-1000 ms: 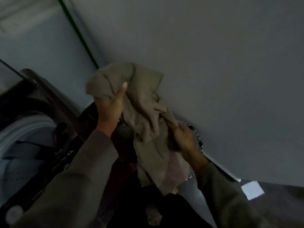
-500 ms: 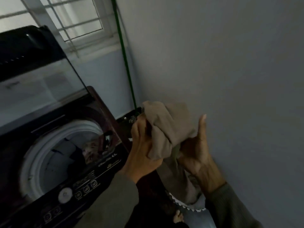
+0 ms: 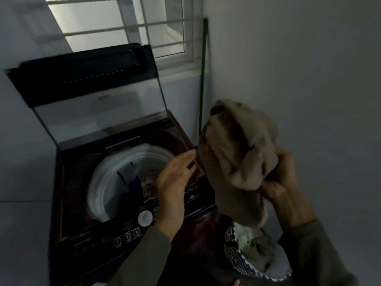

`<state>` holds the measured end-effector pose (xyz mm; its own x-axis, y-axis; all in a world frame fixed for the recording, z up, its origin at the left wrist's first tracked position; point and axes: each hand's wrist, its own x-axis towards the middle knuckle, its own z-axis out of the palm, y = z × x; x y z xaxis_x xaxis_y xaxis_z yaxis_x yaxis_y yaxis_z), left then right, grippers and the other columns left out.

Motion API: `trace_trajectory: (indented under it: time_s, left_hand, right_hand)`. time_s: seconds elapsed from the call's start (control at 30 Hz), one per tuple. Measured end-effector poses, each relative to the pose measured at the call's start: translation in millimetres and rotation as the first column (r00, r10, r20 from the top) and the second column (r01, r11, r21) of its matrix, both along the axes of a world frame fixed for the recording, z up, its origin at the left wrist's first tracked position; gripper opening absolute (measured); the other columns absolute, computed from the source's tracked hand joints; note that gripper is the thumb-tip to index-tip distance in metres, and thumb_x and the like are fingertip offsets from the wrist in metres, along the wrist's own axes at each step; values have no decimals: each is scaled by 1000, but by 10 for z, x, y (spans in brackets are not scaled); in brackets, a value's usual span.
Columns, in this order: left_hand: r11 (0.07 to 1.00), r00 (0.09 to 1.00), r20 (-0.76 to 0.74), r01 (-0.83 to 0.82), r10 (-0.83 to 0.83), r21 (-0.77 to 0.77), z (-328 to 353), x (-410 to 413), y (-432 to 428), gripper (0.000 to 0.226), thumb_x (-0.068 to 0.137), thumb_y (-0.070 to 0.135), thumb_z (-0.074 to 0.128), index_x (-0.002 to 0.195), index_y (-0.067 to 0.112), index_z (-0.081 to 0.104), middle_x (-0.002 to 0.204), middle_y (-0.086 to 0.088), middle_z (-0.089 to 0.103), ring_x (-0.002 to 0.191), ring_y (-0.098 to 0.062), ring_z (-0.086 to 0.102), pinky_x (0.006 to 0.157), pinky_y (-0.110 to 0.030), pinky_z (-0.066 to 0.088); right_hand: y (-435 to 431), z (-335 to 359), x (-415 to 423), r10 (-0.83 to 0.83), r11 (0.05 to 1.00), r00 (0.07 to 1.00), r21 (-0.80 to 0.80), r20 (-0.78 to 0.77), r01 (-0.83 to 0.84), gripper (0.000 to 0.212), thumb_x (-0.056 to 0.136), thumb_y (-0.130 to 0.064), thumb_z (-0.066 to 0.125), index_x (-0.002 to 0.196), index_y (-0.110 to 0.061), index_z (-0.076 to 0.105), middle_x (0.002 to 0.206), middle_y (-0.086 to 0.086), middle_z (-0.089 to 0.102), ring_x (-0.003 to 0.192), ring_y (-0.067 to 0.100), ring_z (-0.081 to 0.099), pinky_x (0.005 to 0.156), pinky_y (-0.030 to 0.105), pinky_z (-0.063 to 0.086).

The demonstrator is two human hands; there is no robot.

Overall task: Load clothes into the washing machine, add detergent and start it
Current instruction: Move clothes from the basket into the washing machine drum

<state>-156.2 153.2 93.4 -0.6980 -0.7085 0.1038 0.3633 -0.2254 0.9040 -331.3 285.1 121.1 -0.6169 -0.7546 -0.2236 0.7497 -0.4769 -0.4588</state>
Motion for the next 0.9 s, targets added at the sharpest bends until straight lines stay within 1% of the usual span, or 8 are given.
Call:
trace_trajectory:
  time_s: [0.1, 0.23, 0.3, 0.43, 0.5, 0.57, 0.67, 0.9]
  left_hand:
    - [965, 972, 215, -142, 94, 222, -205, 282, -120, 32, 99, 36, 51, 125, 22, 62, 133, -1, 62, 124, -17, 58, 101, -34, 45]
    - [843, 948, 309, -105, -75, 527, -466, 516, -237, 64, 79, 61, 55, 131, 26, 57, 136, -9, 58, 122, -24, 57, 103, -40, 45]
    - [744, 957, 255, -67, -141, 665, -521, 589, -314, 69, 80, 69, 52, 135, 26, 53, 135, -14, 57, 122, -32, 57, 106, -52, 42]
    - [561, 987, -99, 151, -123, 814, -472, 779, -530, 80, 79, 79, 49, 133, 21, 59, 134, -17, 61, 124, -44, 55, 105, -70, 34]
    - [634, 996, -73, 90, -53, 768, -378, 896, -726, 76, 83, 78, 43, 130, 22, 63, 134, -13, 61, 123, -38, 57, 104, -62, 40]
    - [680, 999, -36, 19, 10, 733, -322, 1047, -940, 76, 88, 76, 38, 130, 18, 63, 134, -13, 62, 119, -34, 61, 97, -51, 47]
    - [758, 998, -60, 26, 18, 651, -238, 1248, -1239, 86, 82, 78, 46, 137, 14, 56, 136, -15, 60, 125, -34, 57, 107, -51, 40]
    - [966, 961, 274, -34, -39, 256, -251, 1016, -1501, 73, 81, 72, 55, 140, 29, 52, 134, 1, 63, 123, -16, 60, 97, -33, 48]
  right_hand:
    - [-277, 77, 36, -89, 994, 993, -55, 76, 93, 137, 7, -17, 100, 136, -14, 56, 130, 10, 64, 113, 30, 64, 71, 45, 61]
    - [-746, 269, 238, 12, 981, 996, -194, 91, 6, 116, 35, -19, 97, 141, -18, 52, 149, 6, 47, 139, 25, 41, 109, 40, 42]
    - [-972, 310, 397, 28, 968, 992, -251, 121, 3, 99, 44, -17, 90, 137, -17, 56, 148, 7, 48, 141, 24, 39, 118, 37, 28]
    - [-1291, 217, 790, 78, 976, 988, -214, 130, -49, 86, 27, -13, 94, 110, -9, 74, 132, 11, 61, 126, 25, 53, 112, 36, 39]
    - [-1363, 141, 925, 82, 989, 994, -128, 74, -72, 79, 14, -12, 96, 91, -7, 79, 108, 11, 73, 105, 24, 66, 91, 33, 55]
    - [-1383, 88, 1026, 107, 992, 994, -71, -14, -108, 54, 41, -13, 94, 92, -4, 78, 98, 14, 75, 88, 27, 71, 71, 38, 62]
    - [-1491, -89, 1097, 114, 988, 961, 128, -254, -83, 41, 89, -16, 63, 129, -8, 60, 123, 16, 67, 109, 30, 67, 81, 41, 58]
    - [-1869, -605, 1363, 224, 886, 594, 415, -773, 207, 71, 79, -19, 80, 137, -34, 43, 134, -10, 55, 116, 7, 58, 92, 31, 54]
